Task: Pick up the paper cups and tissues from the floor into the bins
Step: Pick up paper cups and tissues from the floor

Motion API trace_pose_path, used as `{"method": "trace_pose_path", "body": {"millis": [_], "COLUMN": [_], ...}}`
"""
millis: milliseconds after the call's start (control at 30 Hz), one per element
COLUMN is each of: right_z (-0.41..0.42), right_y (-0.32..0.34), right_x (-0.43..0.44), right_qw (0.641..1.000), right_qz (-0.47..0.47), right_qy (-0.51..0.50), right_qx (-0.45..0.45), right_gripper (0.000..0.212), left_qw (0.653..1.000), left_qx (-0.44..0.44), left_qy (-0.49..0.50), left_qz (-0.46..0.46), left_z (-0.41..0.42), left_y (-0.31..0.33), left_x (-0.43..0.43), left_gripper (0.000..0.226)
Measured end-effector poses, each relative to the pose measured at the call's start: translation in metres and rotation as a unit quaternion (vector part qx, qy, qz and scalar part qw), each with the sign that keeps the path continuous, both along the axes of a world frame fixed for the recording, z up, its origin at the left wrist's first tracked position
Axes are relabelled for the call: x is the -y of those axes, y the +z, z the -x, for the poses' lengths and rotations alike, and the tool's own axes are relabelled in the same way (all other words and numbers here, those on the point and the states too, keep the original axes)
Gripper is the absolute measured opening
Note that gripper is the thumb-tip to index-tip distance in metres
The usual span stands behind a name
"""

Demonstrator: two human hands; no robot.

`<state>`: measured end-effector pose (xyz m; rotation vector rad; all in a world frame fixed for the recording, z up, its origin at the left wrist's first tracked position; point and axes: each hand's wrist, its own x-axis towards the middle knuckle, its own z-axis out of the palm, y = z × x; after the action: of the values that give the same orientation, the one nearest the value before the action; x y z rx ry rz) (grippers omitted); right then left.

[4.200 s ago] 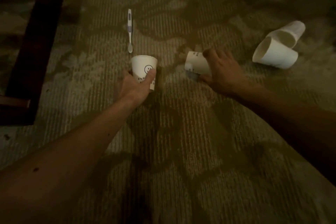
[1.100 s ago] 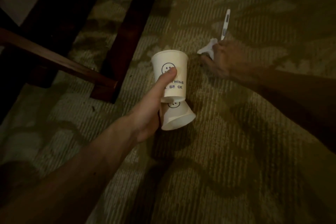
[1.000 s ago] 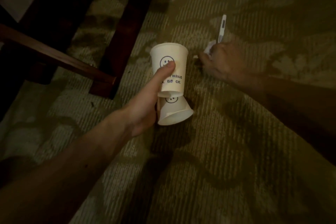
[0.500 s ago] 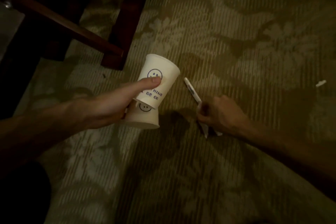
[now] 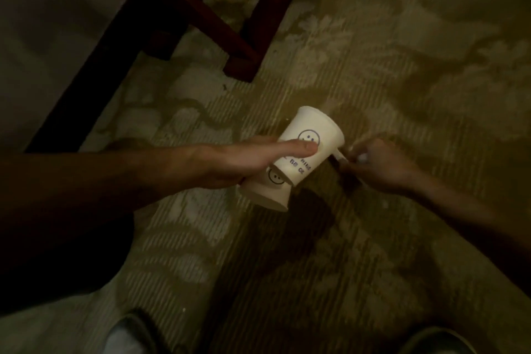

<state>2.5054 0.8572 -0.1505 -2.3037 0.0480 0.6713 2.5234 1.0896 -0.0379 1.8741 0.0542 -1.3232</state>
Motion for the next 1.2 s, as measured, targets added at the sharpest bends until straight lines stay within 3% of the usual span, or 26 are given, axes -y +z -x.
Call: {"method": "trace_pose_path", "body": {"millis": [167,267,333,433,667,800,1000,1100,1200], "right_z": [-0.008,-0.02,-0.029,-0.039,-0.044,-0.035,-0.002,0.009,0.015], "right_y": [0.056,0.102,0.137,0.196,0.286,0.281,0.227,0.2,0.186], "right_x": [-0.042,-0.087,-0.123,-0.182,-0.334,-0.426,-0.519,-0.528,-0.523], "right_qw": [0.977,0.964,0.961,0.955,0.925,0.918,0.906,0.891,0.878], "right_qz": [-0.203,-0.262,-0.277,-0.273,-0.232,-0.197,-0.131,-0.09,-0.095], "right_qy": [-0.057,-0.032,0.012,0.1,0.276,0.327,0.374,0.391,0.419], "right_qx": [-0.022,-0.037,-0.014,0.057,0.118,0.111,0.145,0.213,0.211], "right_gripper": [0.007,0.014,0.027,0.042,0.043,0.032,0.018,0.017,0.014], "left_qw": [0.999,0.994,0.978,0.941,0.85,0.844,0.884,0.89,0.888], "left_qx": [0.052,0.074,0.135,0.228,0.368,0.332,0.225,0.226,0.269], "left_qy": [0.012,0.081,0.15,0.238,0.37,0.42,0.41,0.394,0.347], "left_qz": [-0.011,0.024,0.059,0.083,0.075,0.019,0.015,-0.035,-0.137], "left_z": [0.007,0.014,0.022,0.042,0.117,0.154,0.174,0.169,0.167], "left_y": [0.043,0.082,0.114,0.166,0.207,0.173,0.132,0.12,0.104], "left_x": [-0.051,-0.101,-0.139,-0.202,-0.348,-0.406,-0.44,-0.444,-0.445], "left_gripper": [0.036,0.047,0.058,0.055,0.069,0.081,0.051,0.048,0.063]}}
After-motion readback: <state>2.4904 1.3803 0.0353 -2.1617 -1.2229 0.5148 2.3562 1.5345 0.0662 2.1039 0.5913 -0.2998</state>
